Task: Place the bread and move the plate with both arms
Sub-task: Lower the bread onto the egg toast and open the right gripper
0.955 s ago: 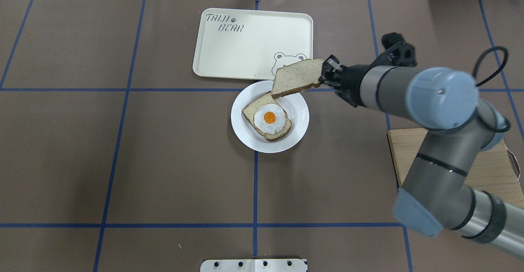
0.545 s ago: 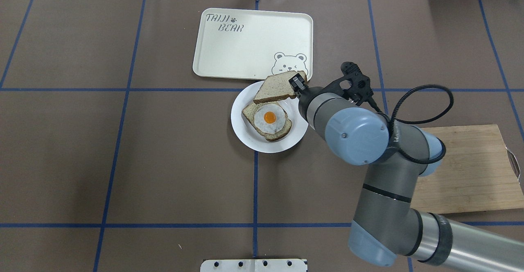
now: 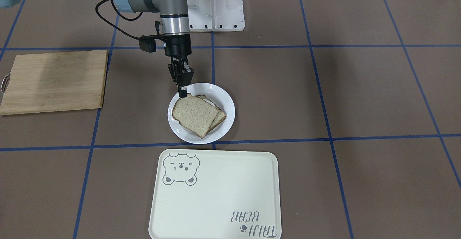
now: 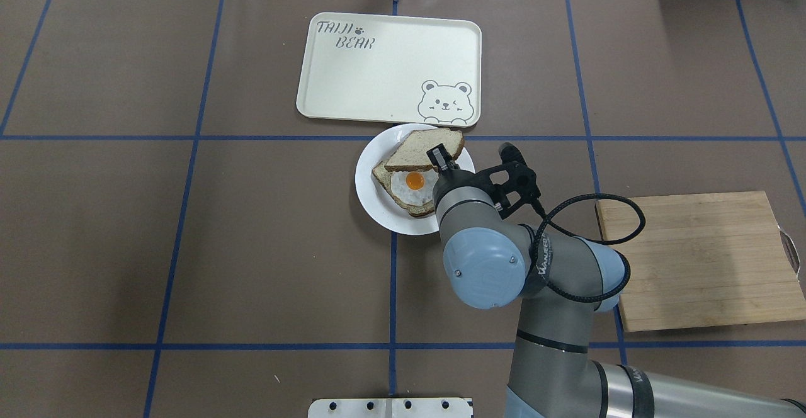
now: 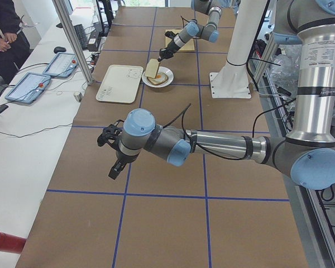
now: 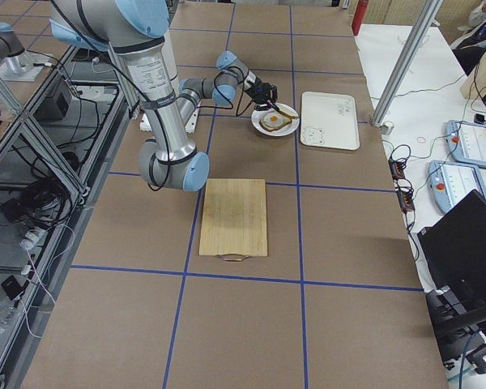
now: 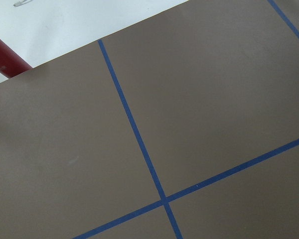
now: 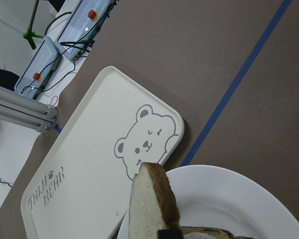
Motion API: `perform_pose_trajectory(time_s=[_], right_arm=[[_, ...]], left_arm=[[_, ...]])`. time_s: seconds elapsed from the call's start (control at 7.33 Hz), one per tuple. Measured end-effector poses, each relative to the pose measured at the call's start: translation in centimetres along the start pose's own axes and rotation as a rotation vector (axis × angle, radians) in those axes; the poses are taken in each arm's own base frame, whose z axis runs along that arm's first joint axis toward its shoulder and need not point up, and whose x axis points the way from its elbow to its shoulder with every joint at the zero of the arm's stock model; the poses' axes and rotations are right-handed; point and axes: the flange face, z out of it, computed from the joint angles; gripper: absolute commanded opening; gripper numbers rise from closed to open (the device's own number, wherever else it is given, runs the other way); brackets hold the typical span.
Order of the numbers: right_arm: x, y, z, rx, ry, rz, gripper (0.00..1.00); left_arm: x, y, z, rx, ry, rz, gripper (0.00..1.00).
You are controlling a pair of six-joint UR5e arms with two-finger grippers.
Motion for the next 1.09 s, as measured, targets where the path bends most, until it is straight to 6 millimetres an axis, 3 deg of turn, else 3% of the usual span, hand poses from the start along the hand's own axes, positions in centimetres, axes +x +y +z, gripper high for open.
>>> perform_pose_trajectory(time_s=[0.27,0.55,0.82,0.95,1.09], right_arm=[[1.7,2.1,-0.7,0.034,-0.007,0.012,0.00],[2.1,3.7,-1.2,0.083,0.002,0.040,0.00],[2.8,4.5,-0.1,0.139,-0.001,0.031,0.00],[3.1,4.8,0.5,0.157,0.001,0.015,0.37],[3.1,5.1,0.8,0.167,0.007,-0.013,0.99]], left_arm=[[0.0,0.0,0.0,0.000,0.000,0.000,0.99],[-0.1,0.0,0.1,-0.002,0.000,-0.001,0.99],[-0.1,0.1,0.1,-0.003,0.000,-0.003,0.99],[-0.1,0.1,0.2,-0.004,0.000,-0.003,0.99],[-0.2,0.1,0.2,-0.004,0.000,-0.003,0.99]])
